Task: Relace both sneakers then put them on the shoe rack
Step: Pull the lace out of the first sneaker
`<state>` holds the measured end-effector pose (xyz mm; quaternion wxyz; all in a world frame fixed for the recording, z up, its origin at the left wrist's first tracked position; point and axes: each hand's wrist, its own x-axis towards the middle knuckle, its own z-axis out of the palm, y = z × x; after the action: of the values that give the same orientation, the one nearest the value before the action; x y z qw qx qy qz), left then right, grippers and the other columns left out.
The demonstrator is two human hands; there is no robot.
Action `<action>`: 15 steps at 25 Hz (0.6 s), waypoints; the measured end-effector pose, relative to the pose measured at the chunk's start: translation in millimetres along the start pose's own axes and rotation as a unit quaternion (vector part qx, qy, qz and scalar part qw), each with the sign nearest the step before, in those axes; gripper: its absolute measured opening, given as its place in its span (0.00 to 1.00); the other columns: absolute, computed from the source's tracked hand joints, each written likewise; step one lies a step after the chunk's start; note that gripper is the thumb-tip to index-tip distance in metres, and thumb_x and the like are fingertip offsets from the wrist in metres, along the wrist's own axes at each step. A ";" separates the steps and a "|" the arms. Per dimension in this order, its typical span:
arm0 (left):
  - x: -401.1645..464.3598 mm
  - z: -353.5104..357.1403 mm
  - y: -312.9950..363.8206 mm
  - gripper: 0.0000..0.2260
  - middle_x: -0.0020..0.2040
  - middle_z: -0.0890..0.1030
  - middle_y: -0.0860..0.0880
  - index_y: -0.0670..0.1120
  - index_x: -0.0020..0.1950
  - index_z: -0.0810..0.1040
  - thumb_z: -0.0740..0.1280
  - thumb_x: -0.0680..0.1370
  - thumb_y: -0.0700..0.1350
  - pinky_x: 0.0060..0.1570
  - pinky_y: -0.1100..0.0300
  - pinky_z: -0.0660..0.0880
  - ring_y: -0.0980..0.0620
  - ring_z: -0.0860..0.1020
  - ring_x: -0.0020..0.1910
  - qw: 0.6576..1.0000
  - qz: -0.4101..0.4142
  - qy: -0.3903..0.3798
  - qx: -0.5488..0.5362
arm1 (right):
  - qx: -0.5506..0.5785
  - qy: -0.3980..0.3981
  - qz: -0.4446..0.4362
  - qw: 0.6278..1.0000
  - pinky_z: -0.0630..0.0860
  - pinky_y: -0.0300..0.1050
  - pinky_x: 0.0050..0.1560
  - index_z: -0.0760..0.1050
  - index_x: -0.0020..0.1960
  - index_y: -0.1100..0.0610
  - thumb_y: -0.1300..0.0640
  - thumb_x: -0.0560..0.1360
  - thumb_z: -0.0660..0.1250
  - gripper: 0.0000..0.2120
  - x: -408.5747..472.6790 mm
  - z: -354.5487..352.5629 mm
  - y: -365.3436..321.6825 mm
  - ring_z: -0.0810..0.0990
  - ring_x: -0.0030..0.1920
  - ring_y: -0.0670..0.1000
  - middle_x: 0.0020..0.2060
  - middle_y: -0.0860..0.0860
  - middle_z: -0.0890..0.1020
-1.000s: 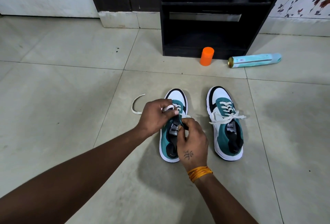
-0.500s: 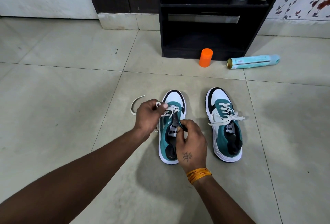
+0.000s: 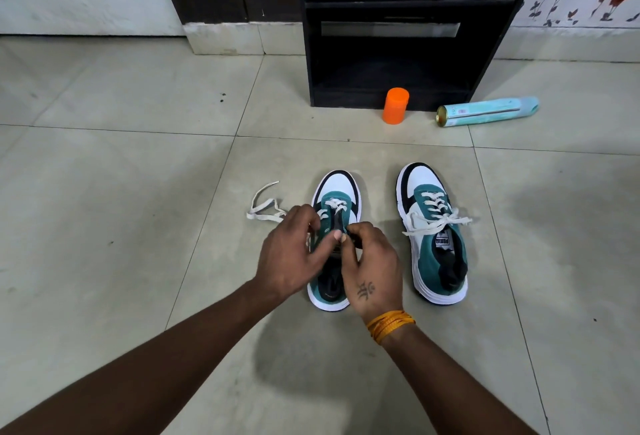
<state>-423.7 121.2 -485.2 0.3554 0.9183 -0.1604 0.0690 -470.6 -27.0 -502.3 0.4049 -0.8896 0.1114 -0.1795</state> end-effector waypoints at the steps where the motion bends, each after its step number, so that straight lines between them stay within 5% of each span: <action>1: -4.3 2.6 1.6 0.15 0.45 0.74 0.54 0.50 0.49 0.71 0.66 0.78 0.61 0.36 0.52 0.75 0.51 0.76 0.41 0.999 0.003 -0.001 0.036 | -0.003 0.001 -0.009 1.000 0.79 0.53 0.44 0.77 0.51 0.53 0.50 0.82 0.62 0.09 4.3 -3.3 0.7 0.82 0.43 0.55 0.44 0.50 0.83; 6: -17.7 10.0 -0.5 0.10 0.49 0.74 0.51 0.49 0.52 0.69 0.61 0.83 0.55 0.36 0.47 0.77 0.43 0.78 0.42 0.995 -0.017 -0.008 0.093 | -0.114 -0.101 -0.100 0.983 0.78 0.54 0.38 0.77 0.57 0.52 0.53 0.81 0.59 0.10 59.5 -17.4 -0.2 0.83 0.40 0.64 0.39 0.57 0.84; 9: -19.6 12.8 5.0 0.10 0.48 0.75 0.49 0.48 0.52 0.67 0.58 0.84 0.54 0.34 0.51 0.72 0.42 0.77 0.42 0.994 -0.028 -0.002 0.102 | -0.299 -0.215 -0.216 0.904 0.70 0.49 0.36 0.75 0.61 0.52 0.57 0.79 0.62 0.11 88.2 -18.5 -13.4 0.83 0.45 0.64 0.45 0.55 0.83; 12: -18.9 11.6 7.3 0.10 0.48 0.75 0.48 0.49 0.52 0.65 0.55 0.84 0.55 0.34 0.53 0.67 0.41 0.77 0.41 0.993 -0.036 -0.005 0.110 | -0.380 -0.236 -0.272 0.852 0.63 0.49 0.37 0.72 0.59 0.55 0.58 0.79 0.61 0.10 97.7 -16.2 -22.6 0.83 0.47 0.65 0.49 0.55 0.83; 13: -19.1 12.0 7.8 0.10 0.48 0.74 0.47 0.49 0.52 0.65 0.55 0.84 0.54 0.34 0.53 0.66 0.40 0.77 0.41 0.993 -0.043 -0.002 0.108 | -0.380 -0.236 -0.248 0.859 0.64 0.50 0.37 0.72 0.58 0.56 0.57 0.79 0.61 0.09 97.6 -13.7 -20.2 0.83 0.47 0.65 0.49 0.57 0.83; 15: -19.5 13.2 9.9 0.08 0.48 0.74 0.47 0.48 0.52 0.65 0.56 0.85 0.52 0.35 0.53 0.65 0.40 0.77 0.42 0.993 -0.055 0.001 0.106 | -0.260 -0.214 -0.099 0.936 0.69 0.50 0.39 0.73 0.53 0.57 0.56 0.78 0.62 0.06 97.7 -7.8 -6.8 0.83 0.47 0.65 0.47 0.59 0.84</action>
<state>-445.3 110.2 -493.4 0.2599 0.9580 -0.1010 0.0667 -384.4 -61.5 -470.1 0.1539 -0.9877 -0.0238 0.0116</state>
